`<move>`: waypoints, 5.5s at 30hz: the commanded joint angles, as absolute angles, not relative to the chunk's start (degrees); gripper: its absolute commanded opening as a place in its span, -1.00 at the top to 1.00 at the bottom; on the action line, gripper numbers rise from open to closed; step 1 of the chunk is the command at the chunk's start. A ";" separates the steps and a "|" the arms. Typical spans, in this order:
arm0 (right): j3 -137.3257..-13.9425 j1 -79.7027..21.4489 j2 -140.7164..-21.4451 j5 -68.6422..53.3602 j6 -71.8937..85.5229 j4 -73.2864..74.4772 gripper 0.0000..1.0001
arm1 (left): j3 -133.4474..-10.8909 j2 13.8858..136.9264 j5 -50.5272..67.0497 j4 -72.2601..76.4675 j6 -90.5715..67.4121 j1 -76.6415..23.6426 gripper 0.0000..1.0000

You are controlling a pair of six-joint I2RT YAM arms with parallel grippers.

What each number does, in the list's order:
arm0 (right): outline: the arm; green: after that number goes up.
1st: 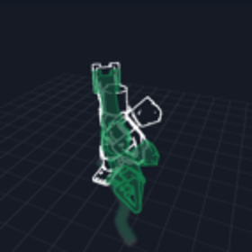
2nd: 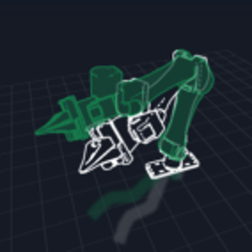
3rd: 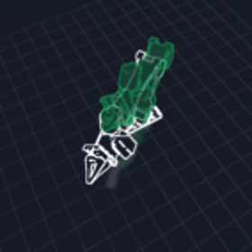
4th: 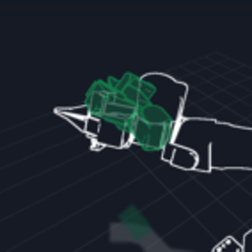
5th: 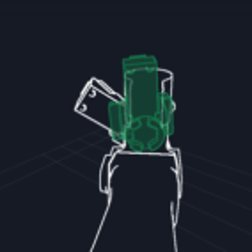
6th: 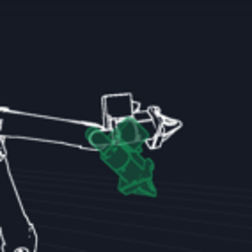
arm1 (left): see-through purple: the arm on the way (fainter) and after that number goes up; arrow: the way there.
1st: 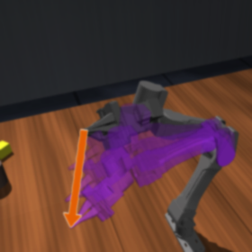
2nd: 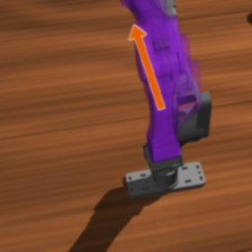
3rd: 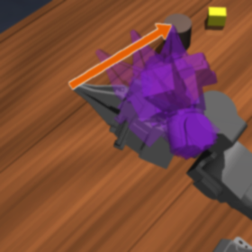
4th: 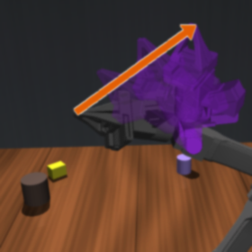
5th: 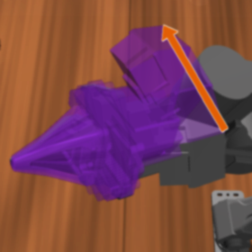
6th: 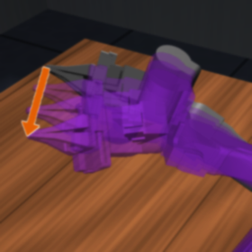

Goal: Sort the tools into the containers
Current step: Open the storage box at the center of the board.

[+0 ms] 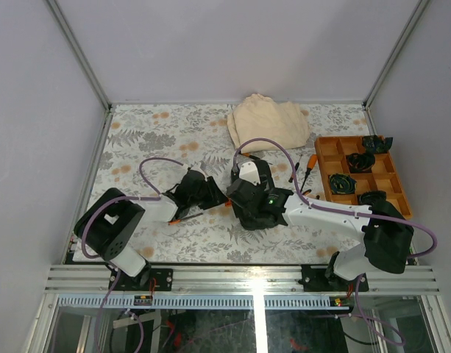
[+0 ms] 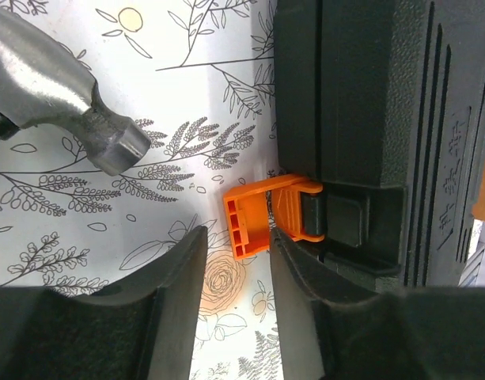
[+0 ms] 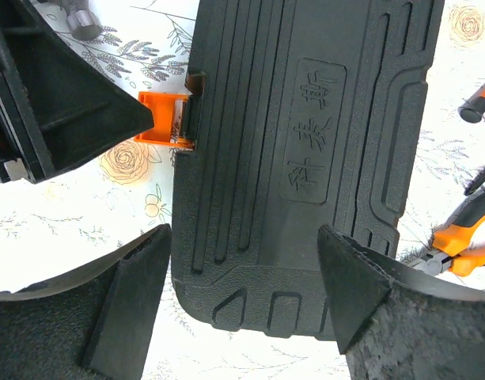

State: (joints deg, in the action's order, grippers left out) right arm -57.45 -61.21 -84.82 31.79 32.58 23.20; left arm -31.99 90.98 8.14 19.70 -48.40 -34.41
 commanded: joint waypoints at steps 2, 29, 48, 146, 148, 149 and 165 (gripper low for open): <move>-58.02 -60.91 -83.84 31.88 33.75 21.93 -0.54 | -31.35 94.40 6.20 16.79 -49.48 -34.89 0.34; -66.36 -60.89 -98.15 36.43 27.80 27.84 -0.97 | -30.06 98.25 3.56 16.64 -49.92 -35.61 0.64; -67.17 -60.91 -91.41 42.69 29.78 34.72 -0.89 | -29.79 101.23 1.63 15.36 -49.75 -35.60 0.72; -44.39 -41.85 -54.44 36.25 31.89 30.30 -0.82 | -28.12 94.92 -1.47 8.60 -46.51 -35.50 0.90; -44.37 -40.83 -54.19 36.95 32.15 31.10 -0.82 | -27.80 93.94 -1.73 8.09 -46.41 -35.38 0.91; -44.31 -40.40 -54.08 37.46 32.25 31.43 -0.82 | -27.64 93.49 -1.82 7.79 -46.33 -35.34 0.91; -41.59 -35.00 -53.83 36.75 31.51 30.38 -0.79 | -25.49 87.96 -3.62 3.86 -46.01 -34.25 0.93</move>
